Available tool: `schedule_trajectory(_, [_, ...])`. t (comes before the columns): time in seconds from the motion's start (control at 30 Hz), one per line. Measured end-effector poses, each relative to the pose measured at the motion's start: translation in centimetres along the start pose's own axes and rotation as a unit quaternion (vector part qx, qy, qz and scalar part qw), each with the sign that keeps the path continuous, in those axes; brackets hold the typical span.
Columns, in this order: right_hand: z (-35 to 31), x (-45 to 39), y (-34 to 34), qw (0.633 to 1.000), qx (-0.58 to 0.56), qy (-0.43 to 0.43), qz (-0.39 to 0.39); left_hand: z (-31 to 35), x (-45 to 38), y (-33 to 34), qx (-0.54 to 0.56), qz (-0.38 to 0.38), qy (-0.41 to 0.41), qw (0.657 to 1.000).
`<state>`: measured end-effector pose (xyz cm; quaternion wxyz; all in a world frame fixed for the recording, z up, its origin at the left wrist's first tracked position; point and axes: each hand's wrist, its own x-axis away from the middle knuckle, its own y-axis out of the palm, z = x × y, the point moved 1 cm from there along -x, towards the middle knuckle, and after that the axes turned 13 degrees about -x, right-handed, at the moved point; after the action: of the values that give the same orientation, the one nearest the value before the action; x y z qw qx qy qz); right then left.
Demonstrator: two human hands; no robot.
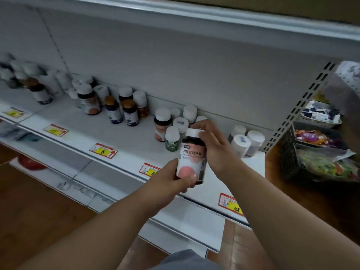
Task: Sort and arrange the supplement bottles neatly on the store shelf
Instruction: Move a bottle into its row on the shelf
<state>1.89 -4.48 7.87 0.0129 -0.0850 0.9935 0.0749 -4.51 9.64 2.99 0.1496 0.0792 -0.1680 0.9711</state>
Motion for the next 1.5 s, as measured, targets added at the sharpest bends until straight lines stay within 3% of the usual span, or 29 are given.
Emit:
schedule_trajectory(0.13, [0.6,-1.4,8.1,0.982,0.176,-0.036,-0.060,-2.6,3.1,-6.4,-0.046,0.052,0.017,0.997])
schedule_trajectory(0.43, [3.2,-3.9,32.4,0.976,0.124,-0.097,-0.153,-10.3,13.2,-28.0,-0.121,0.150,-0.015,0.981])
schedule_trajectory(0.57, [3.8,-5.7,39.0,0.973,0.127,-0.099,-0.163,-12.1,14.9,-35.0,-0.148,0.168,-0.026,0.974])
schedule_trajectory(1.0, [7.5,-22.0,46.2,0.956,0.264,-0.062,-0.116,-17.1,3.1,-49.2,-0.298,0.221,-0.069,0.926])
schedule_trajectory(1.23, [10.4,-26.7,49.0,0.941,0.324,-0.031,-0.090,-18.9,-2.2,-55.1,-0.281,0.158,-0.060,0.945])
schedule_trajectory(1.5, [12.2,-26.7,51.4,0.933,0.358,-0.011,-0.029,-20.9,-5.5,-58.9,-0.291,0.048,0.043,0.955])
